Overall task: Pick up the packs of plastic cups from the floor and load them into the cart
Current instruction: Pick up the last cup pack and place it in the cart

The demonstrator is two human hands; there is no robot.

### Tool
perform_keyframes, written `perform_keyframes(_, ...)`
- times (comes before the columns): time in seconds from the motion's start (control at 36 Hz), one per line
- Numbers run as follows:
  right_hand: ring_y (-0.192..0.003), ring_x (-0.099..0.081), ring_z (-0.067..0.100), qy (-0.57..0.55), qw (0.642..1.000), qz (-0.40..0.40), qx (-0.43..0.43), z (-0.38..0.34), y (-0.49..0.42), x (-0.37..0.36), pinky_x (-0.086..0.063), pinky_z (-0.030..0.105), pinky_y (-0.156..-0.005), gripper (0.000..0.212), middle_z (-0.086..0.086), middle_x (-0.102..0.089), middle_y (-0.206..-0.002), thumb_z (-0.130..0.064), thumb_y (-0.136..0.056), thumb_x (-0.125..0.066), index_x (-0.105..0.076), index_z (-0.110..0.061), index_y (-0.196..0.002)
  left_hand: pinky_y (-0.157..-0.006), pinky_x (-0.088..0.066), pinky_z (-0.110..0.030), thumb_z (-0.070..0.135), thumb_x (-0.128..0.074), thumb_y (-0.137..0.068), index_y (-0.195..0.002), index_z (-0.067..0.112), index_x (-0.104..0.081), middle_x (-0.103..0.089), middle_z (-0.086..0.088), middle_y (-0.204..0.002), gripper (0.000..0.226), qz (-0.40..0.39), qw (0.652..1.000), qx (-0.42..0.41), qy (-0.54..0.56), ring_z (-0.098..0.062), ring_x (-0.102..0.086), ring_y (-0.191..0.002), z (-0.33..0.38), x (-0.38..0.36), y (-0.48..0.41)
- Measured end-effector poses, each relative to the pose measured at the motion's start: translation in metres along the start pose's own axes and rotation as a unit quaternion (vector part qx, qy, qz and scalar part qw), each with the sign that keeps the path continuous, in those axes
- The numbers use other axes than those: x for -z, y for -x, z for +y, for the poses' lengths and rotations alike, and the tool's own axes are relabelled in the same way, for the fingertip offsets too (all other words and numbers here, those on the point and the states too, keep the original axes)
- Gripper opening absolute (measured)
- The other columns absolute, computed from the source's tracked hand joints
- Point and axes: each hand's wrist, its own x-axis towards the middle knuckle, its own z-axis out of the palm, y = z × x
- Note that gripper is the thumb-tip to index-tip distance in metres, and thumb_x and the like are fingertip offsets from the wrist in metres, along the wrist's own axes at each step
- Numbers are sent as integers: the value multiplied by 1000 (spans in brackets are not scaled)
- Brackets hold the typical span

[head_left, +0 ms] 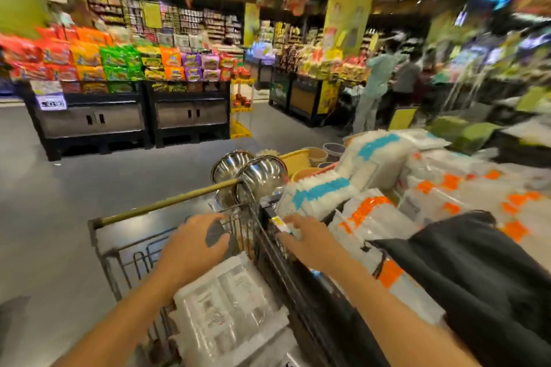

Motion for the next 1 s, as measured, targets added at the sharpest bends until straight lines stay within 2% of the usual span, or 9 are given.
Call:
perform_keyframes(0.11,-109,-59,18,5,999,29,-45,-6,60,40,-47,33,-95,47,-3,-62,-126,-52,-94,-49,-53,-28,-134,-100,-45,-37,51,-54,-91,-138,31,-47,-52,4,-138,51,-6,998,-56,8,-17,-51,-123,54,21,28)
perform_keyframes(0.28,-115,-59,17,14,992,75,-105,3,156,98,-47,30,-99,44,-3,-58,-134,-48,-97,-50,-51,-28,-136,-99,-47,-38,49,-58,-88,-135,30,-51,-56,2,-134,51,-32,986,-162,15,-14,-54,-119,133,25,61)
perform_keyframes(0.36,-101,-63,14,21,984,112,-135,13,211,119,-50,24,-84,40,-4,-65,-123,-49,-96,-52,-55,-28,-130,-99,-46,-36,47,-58,-89,-133,33,-52,-55,3,-134,46,-48,977,-206,33,-12,-52,-115,177,17,86)
perform_keyframes(0.5,-99,-63,18,49,968,169,-181,25,318,148,-52,42,-89,40,1,-68,-114,-45,-96,-51,-58,-24,-130,-89,-38,-25,46,-56,-92,-132,36,-50,-53,6,-133,42,-84,954,-283,46,-6,-47,-107,249,-14,143)
perform_keyframes(0.61,-95,-62,22,46,943,210,-252,36,414,154,-51,37,-85,33,3,-68,-106,-43,-94,-54,-60,-23,-120,-87,-43,-22,43,-57,-93,-134,34,-50,-53,8,-135,43,-130,929,-340,67,-3,-47,-103,297,-41,206)
perform_keyframes(0.72,-93,-57,14,34,920,247,-303,35,522,149,-45,30,-82,31,-3,-64,-106,-44,-95,-55,-62,-23,-117,-96,-44,-28,41,-57,-92,-135,29,-51,-56,5,-132,44,-186,889,-414,67,-12,-55,-116,338,-68,285)
perform_keyframes(0.81,-101,-55,9,38,900,255,-353,27,609,139,-41,26,-81,43,-4,-61,-118,-48,-95,-54,-55,-26,-132,-84,-43,-26,40,-56,-92,-131,29,-54,-59,10,-111,40,-234,858,-453,61,-15,-58,-107,367,-86,352)
perform_keyframes(0.89,-105,-59,14,42,876,275,-394,11,698,127,-39,25,-78,42,-3,-62,-118,-46,-95,-55,-56,-23,-132,-92,-40,-27,47,-57,-89,-132,27,-53,-55,10,-124,48,-285,820,-493,61,-15,-54,-117,388,-106,425)
perform_keyframes(1.0,-108,-57,17,37,829,296,-474,-23,816,112,-41,27,-81,43,-3,-60,-121,-46,-97,-52,-54,-23,-134,-88,-36,-26,44,-58,-90,-130,27,-55,-56,7,-119,44,-333,768,-545,56,-15,-52,-115,417,-125,529)
